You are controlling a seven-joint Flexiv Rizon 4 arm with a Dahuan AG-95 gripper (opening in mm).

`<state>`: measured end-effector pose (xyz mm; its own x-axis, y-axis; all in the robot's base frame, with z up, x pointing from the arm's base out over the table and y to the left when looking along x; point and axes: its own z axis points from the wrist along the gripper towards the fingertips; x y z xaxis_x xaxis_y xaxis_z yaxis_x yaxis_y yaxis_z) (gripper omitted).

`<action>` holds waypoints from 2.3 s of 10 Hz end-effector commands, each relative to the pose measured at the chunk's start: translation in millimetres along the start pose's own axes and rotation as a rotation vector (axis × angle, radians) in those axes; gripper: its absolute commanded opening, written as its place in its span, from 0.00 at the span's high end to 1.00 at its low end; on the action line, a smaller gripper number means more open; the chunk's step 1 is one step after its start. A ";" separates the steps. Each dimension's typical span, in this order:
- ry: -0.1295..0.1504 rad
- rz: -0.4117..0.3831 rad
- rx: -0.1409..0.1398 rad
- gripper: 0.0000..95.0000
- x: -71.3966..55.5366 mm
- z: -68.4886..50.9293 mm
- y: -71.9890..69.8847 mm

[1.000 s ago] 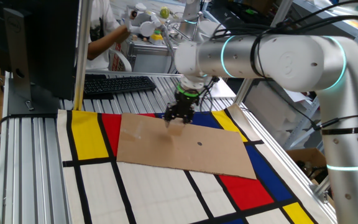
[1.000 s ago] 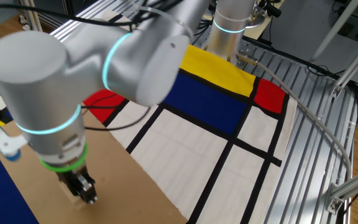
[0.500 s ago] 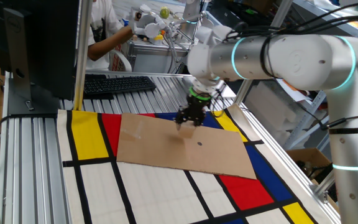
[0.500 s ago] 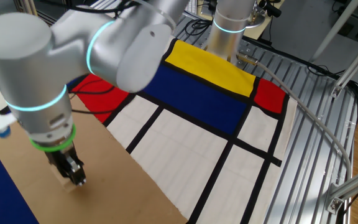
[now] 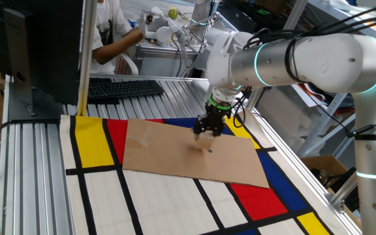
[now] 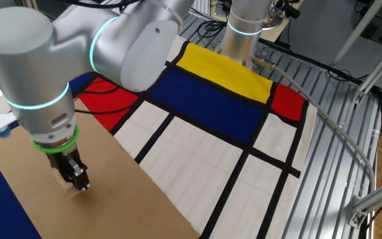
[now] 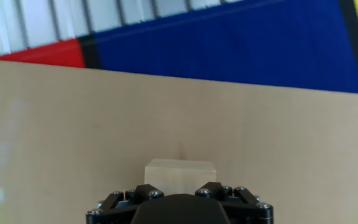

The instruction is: Grab the block and place it at the designated location

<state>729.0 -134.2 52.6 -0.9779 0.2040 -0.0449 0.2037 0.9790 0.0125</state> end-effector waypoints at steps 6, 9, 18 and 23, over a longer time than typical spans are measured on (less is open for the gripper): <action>-0.001 0.052 0.007 1.00 6.5 6.7 -22.5; 0.001 0.046 0.024 1.00 4.8 8.4 -30.7; 0.005 0.021 0.002 1.00 4.2 13.3 -32.6; 0.007 0.023 -0.003 1.00 6.7 20.9 -33.8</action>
<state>715.6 -165.6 31.3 -0.9733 0.2262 -0.0391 0.2257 0.9740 0.0177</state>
